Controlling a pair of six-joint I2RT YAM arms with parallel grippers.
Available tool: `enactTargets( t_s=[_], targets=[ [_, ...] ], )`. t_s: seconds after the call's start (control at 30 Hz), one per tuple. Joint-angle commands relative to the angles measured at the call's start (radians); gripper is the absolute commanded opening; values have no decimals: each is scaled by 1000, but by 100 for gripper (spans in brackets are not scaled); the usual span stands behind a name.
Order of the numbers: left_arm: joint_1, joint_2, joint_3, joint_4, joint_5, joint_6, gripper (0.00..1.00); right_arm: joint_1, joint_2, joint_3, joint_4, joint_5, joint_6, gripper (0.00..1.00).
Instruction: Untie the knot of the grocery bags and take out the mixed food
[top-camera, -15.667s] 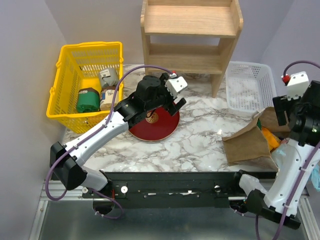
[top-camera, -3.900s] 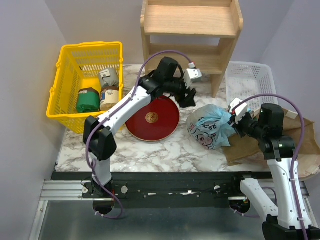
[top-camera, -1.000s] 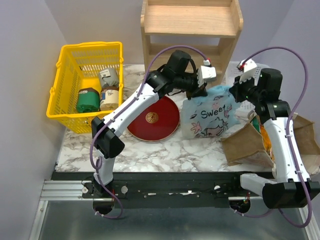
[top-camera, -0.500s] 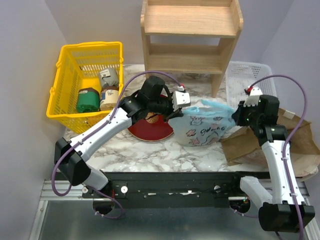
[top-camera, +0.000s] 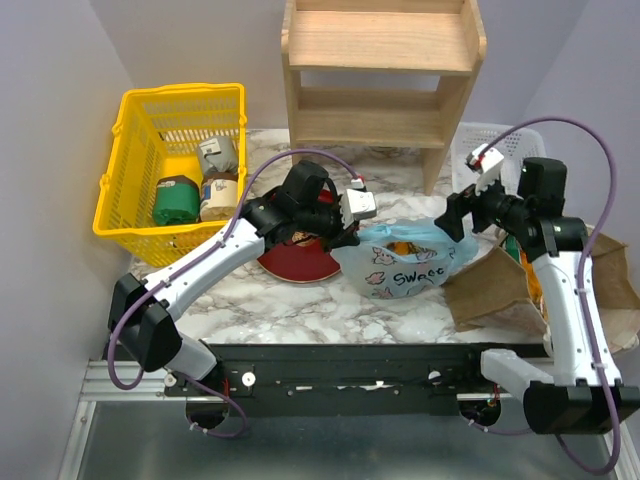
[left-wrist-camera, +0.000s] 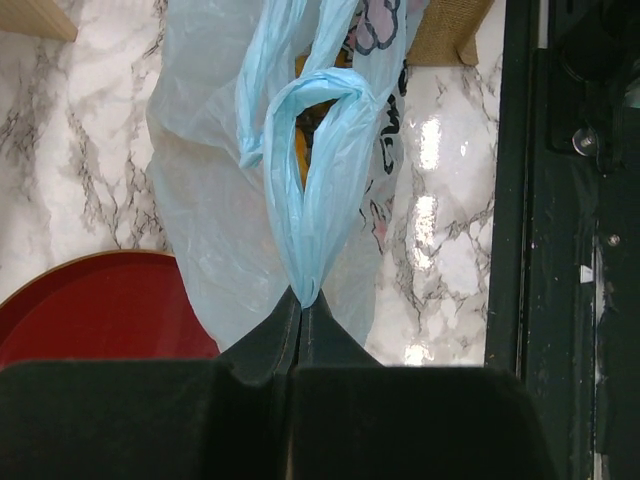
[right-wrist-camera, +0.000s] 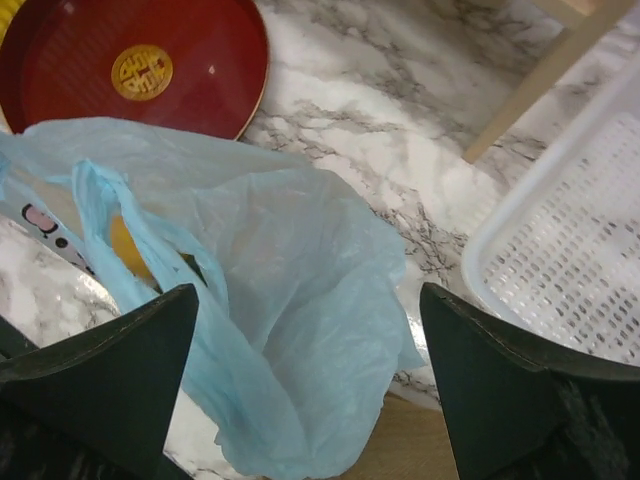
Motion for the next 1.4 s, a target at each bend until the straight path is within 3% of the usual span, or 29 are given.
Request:
enactTargets(
  t_s=[0.0, 0.13, 0.4, 0.5, 0.63, 0.83, 0.9, 0.93, 1.0, 1.03, 1.1, 1.13, 1.37],
  targets=[
    [2, 3, 27, 1, 32, -14, 0, 67, 133, 43, -73, -38, -117, 100],
    [1, 6, 44, -20, 20, 5, 0, 121, 193, 104, -121, -128, -166, 100],
    [2, 26, 77, -37, -3, 28, 0, 164, 164, 189, -243, -267, -275, 100],
    [2, 32, 86, -40, -3, 28, 0, 195, 152, 158, -288, -218, -359, 100],
    [1, 34, 93, -46, -9, 37, 0, 241, 122, 72, -224, -87, -378, 100],
    [2, 36, 104, -56, -23, 57, 0, 262, 169, 84, -218, -9, -425, 99],
    [2, 40, 116, -60, -25, 64, 0, 265, 168, 80, -114, 84, -347, 91],
    [2, 51, 123, -59, -25, 68, 0, 265, 160, 75, -69, 123, -317, 76],
    [2, 68, 155, -59, -26, 77, 0, 264, 160, 81, 58, 253, -234, 56],
    [1, 94, 172, -56, -32, 89, 0, 262, 164, 91, 89, 296, -212, 29],
    [1, 132, 253, -54, -72, 98, 0, 255, 187, 146, 138, 376, -183, 7],
    [1, 176, 291, -56, -87, 106, 0, 253, 192, 166, 149, 399, -171, 1],
    [2, 292, 700, -37, -183, 118, 0, 198, 204, 338, 227, 500, -30, 0]
  ],
)
